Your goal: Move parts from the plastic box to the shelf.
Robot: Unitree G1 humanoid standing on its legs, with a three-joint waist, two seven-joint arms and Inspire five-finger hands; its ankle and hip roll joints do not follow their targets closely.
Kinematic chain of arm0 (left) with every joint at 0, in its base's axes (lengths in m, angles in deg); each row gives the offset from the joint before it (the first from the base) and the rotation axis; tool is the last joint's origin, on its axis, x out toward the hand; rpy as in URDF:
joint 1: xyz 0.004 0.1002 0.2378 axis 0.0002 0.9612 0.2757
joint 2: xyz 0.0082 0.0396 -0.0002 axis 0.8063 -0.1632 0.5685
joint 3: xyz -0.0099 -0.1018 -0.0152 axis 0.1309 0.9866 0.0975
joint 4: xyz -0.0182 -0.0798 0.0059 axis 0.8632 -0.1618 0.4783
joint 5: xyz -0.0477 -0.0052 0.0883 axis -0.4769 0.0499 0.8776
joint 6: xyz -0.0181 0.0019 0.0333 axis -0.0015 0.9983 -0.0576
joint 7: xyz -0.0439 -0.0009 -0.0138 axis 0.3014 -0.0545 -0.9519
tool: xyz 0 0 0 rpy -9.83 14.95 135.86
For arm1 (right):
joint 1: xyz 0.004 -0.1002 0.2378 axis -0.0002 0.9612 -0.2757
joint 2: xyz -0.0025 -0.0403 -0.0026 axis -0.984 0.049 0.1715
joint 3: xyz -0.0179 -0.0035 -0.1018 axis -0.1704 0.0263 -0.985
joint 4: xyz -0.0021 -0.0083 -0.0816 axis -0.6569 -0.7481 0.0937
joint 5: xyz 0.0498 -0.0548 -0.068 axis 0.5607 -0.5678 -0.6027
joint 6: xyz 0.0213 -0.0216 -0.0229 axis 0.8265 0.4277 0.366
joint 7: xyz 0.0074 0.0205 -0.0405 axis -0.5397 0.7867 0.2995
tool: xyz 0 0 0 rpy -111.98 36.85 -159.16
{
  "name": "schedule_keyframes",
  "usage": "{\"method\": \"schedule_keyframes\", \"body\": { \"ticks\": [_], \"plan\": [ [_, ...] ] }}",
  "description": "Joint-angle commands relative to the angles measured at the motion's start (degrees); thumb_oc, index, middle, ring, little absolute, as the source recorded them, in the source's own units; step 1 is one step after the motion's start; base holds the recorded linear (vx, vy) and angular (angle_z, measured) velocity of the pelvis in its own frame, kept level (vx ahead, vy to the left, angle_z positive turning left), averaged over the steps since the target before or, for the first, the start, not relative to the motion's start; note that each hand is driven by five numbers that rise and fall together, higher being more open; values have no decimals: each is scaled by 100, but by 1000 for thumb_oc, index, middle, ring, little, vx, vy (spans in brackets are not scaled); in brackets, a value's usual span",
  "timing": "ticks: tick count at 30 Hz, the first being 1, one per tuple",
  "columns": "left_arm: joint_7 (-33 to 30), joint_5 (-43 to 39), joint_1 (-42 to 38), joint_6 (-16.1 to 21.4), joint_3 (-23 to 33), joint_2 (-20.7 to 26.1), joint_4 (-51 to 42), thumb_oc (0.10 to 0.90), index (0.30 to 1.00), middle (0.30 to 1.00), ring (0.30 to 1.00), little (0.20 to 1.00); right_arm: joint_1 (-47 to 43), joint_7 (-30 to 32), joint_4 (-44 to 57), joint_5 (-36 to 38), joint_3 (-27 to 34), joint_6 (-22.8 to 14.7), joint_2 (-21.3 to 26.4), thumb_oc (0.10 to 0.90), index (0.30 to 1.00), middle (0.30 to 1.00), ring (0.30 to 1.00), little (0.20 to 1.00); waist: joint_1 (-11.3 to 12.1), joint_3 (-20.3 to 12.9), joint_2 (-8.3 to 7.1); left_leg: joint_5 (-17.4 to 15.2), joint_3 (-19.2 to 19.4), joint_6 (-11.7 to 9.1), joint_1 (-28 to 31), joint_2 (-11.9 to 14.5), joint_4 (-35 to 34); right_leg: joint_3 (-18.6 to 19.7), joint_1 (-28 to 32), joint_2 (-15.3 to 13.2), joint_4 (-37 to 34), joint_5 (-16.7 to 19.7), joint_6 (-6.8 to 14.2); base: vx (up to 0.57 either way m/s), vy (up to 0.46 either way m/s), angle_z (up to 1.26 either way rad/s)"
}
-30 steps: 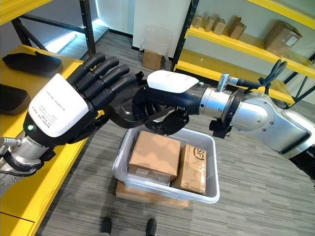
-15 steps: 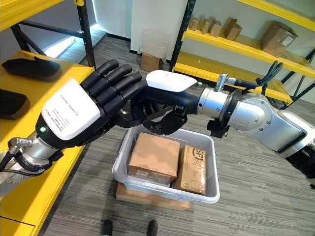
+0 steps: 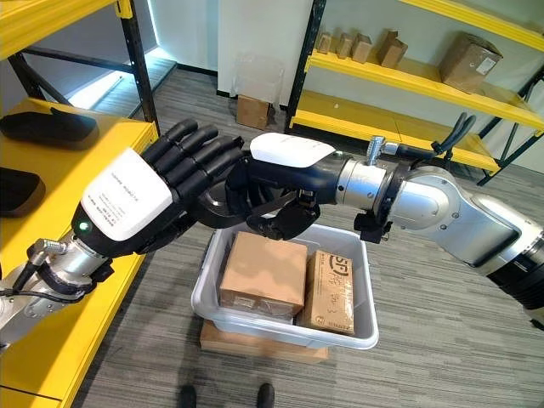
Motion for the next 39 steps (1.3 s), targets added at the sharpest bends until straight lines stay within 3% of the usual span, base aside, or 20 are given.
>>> {"method": "schedule_keyframes", "body": {
  "ticks": [1,5,25,39],
  "plan": [
    [-91,-20,-90,-84,-200,57,93,900,1000,1000,1000,1000,-869,433,-149,646,289,-313,-257,400,300,300,300,300,-33,-720,-56,-257,-91,-476,268,845,-327,116,370,-815,83,-521,887,0,0,0],
    [16,59,-247,-101,-555,21,396,900,1000,1000,1000,1000,-975,419,-153,734,283,-300,-361,400,300,300,300,300,-85,-731,-35,-267,-52,-468,285,853,-327,146,363,-824,84,-532,883,5,7,-2],
    [179,187,-331,-107,-1008,-54,897,900,1000,1000,1000,1000,-1119,464,-131,802,309,-336,-472,400,300,300,300,300,-141,-734,-9,-285,-8,-459,332,859,-327,171,377,-822,95,-563,873,2,1,-1],
    [192,190,-385,-196,-1339,-675,1461,900,1000,1000,1000,1000,-1180,496,-91,824,425,-353,-655,400,300,300,300,300,-206,-748,-28,-305,33,-442,346,865,-327,222,371,-815,92,-589,865,0,0,0]
  ]
}}
